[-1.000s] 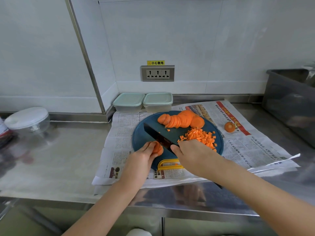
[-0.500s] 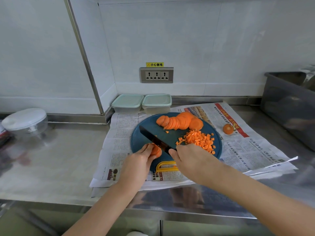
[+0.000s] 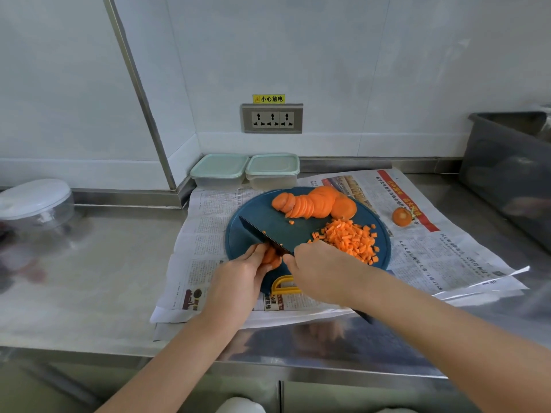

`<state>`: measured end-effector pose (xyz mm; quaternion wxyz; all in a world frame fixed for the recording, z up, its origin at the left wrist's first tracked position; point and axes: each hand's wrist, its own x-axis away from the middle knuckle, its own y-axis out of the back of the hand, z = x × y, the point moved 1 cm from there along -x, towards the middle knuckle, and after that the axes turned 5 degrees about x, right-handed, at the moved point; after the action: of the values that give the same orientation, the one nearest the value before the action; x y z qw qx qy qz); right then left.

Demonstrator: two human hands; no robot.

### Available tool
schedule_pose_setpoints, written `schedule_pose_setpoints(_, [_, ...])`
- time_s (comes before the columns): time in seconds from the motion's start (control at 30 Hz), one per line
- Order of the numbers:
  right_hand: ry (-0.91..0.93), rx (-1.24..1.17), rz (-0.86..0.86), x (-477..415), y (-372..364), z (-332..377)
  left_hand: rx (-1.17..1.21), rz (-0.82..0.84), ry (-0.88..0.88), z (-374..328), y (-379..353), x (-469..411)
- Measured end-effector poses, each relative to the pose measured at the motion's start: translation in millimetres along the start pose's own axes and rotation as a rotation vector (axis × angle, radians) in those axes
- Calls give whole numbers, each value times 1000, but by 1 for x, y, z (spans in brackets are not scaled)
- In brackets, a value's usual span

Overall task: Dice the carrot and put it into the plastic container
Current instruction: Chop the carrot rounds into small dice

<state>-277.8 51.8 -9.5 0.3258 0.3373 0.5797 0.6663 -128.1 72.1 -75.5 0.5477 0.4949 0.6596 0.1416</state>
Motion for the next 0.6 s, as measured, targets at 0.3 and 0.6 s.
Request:
schedule_pose_setpoints(0.3, [-98,-185,75,-12,-10,-10,22,-13,16,-2,0,4])
schedule_pose_setpoints(0.6, [-85,-178,30,5,10,-14,94,-20,112,2,-2,6])
